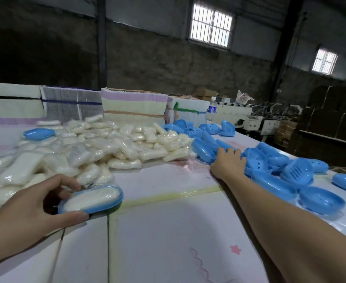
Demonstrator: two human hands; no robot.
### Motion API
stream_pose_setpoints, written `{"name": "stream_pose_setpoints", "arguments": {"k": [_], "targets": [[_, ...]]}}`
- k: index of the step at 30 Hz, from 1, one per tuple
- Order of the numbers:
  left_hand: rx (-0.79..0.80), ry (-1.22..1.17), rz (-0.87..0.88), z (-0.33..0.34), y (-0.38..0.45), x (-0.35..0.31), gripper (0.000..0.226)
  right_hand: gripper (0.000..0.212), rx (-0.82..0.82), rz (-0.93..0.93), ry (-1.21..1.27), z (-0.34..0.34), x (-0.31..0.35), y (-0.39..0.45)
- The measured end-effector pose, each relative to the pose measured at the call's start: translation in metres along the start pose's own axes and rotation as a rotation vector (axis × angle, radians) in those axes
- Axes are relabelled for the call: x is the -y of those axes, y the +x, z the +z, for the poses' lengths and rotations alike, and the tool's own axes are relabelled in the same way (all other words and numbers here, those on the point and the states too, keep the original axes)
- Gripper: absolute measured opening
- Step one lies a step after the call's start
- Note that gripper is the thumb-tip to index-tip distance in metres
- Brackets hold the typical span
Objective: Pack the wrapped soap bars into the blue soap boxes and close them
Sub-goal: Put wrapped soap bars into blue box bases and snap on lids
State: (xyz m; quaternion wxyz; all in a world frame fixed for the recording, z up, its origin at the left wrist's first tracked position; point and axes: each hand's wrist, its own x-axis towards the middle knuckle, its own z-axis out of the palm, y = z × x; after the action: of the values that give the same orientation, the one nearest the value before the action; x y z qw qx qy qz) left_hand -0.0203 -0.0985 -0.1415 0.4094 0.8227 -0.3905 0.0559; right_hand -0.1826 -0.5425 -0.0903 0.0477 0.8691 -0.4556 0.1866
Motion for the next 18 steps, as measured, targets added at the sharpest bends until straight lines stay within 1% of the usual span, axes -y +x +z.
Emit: {"name": "stream_pose_setpoints", "arguments": {"k": [2,4,8,11,13,15,16,18], "targets": [[0.01,0.006,-0.007,0.0,0.002,0.012,0.096,0.027,0.012,0.036,0.028,0.006,-0.008,0.001],[0.022,0.018,-0.022,0.0,0.004,0.026,0.096,0.024,-0.021,-0.007,0.096,0.009,-0.011,0.004],[0.045,0.042,-0.05,-0.002,0.008,0.045,0.09,0.025,-0.049,-0.071,0.219,0.008,-0.007,0.003],[0.077,0.014,-0.044,0.0,0.007,0.04,0.091,0.033,-0.103,-0.085,0.378,0.001,0.003,-0.002],[0.074,0.013,-0.022,0.002,0.005,0.028,0.095,0.033,-0.176,-0.117,0.561,-0.009,0.016,-0.01],[0.05,0.009,-0.005,0.003,0.003,0.012,0.095,0.03,-0.21,-0.137,0.852,-0.027,0.034,-0.019],[0.035,0.0,0.005,0.003,0.001,0.003,0.094,0.029,-0.181,-0.151,1.028,-0.039,0.046,-0.026],[0.007,-0.019,0.028,0.001,-0.002,-0.015,0.093,0.033,-0.037,-0.197,1.34,-0.066,0.071,-0.042]]}}
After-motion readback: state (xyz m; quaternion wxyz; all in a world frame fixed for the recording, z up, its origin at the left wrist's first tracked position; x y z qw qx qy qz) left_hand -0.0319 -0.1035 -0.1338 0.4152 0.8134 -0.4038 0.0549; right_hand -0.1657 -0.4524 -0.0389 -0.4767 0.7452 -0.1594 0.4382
